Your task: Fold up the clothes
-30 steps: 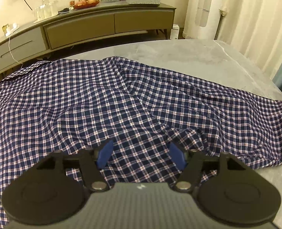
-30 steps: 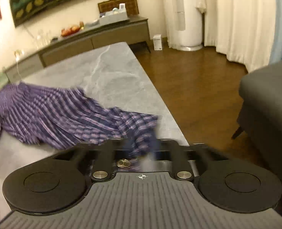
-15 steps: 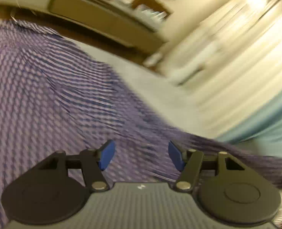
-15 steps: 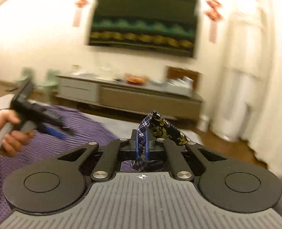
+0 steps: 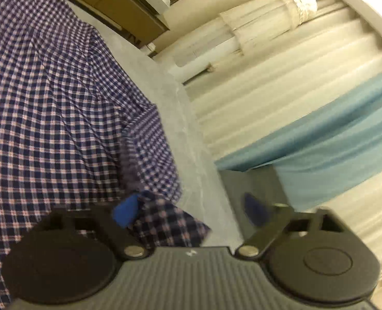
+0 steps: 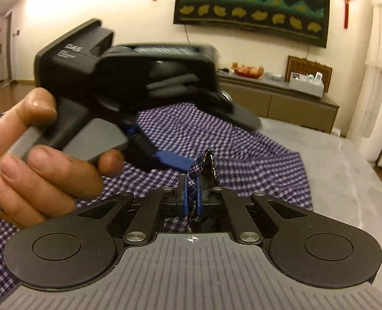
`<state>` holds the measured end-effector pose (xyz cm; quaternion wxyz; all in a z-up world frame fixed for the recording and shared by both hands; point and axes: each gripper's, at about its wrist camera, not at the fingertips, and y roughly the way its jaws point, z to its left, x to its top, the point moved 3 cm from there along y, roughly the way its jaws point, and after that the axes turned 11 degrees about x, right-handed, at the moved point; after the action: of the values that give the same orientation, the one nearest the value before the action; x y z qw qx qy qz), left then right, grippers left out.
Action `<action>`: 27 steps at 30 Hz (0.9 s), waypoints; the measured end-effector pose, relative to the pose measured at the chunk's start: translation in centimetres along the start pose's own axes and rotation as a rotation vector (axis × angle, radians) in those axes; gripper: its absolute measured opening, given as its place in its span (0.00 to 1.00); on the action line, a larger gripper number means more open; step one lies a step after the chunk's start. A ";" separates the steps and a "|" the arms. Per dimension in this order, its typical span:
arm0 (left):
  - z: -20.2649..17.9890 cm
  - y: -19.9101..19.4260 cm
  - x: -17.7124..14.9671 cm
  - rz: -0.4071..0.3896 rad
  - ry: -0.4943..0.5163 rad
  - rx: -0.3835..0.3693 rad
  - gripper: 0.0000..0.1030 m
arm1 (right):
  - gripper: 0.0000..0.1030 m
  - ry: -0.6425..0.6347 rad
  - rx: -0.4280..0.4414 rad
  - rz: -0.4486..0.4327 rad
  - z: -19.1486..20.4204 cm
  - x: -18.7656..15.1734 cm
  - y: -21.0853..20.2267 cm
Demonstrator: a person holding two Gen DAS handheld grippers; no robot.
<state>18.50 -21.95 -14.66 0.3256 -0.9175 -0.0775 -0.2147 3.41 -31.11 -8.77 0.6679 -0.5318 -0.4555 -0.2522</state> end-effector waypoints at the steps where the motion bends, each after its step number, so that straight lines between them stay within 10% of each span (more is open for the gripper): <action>1: 0.2 0.2 0.1 0.013 -0.007 0.017 0.30 | 0.04 0.015 0.010 -0.001 0.0 -0.1 -0.1; 5: 1.1 0.1 0.9 0.032 -0.013 0.065 0.09 | 0.25 0.113 0.059 -0.017 -0.2 -0.9 -1.1; 8: 1.5 -1.6 1.5 0.023 -0.005 0.085 0.08 | 0.55 0.195 0.062 -0.045 -1.0 -1.8 -3.0; 11: 2.8 -4.3 2.1 -0.024 -0.005 0.100 0.10 | 0.59 0.282 0.040 -0.057 -2.3 -3.0 -4.6; 22: 6.5 -6.0 -1.7 -0.092 -0.002 0.272 0.67 | 0.65 0.674 -0.004 0.017 -5.1 -9.6 -5.1; 24: 6.4 -5.7 -2.2 -0.093 0.008 0.287 0.60 | 0.65 0.736 0.007 0.023 -4.7 -10.5 -5.4; 26: 6.3 -5.4 -2.4 -0.090 0.018 0.300 0.02 | 0.66 0.747 0.013 0.039 -3.6 -11.3 -5.5; 27: 6.1 -5.4 -2.3 -0.088 0.023 0.310 0.04 | 0.66 0.737 0.009 0.049 -3.1 -11.5 -5.3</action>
<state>17.03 -13.92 -16.89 0.4543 -0.8496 -0.1459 -0.2248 -5.16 -37.40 -16.34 0.7953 -0.4131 -0.1724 -0.4088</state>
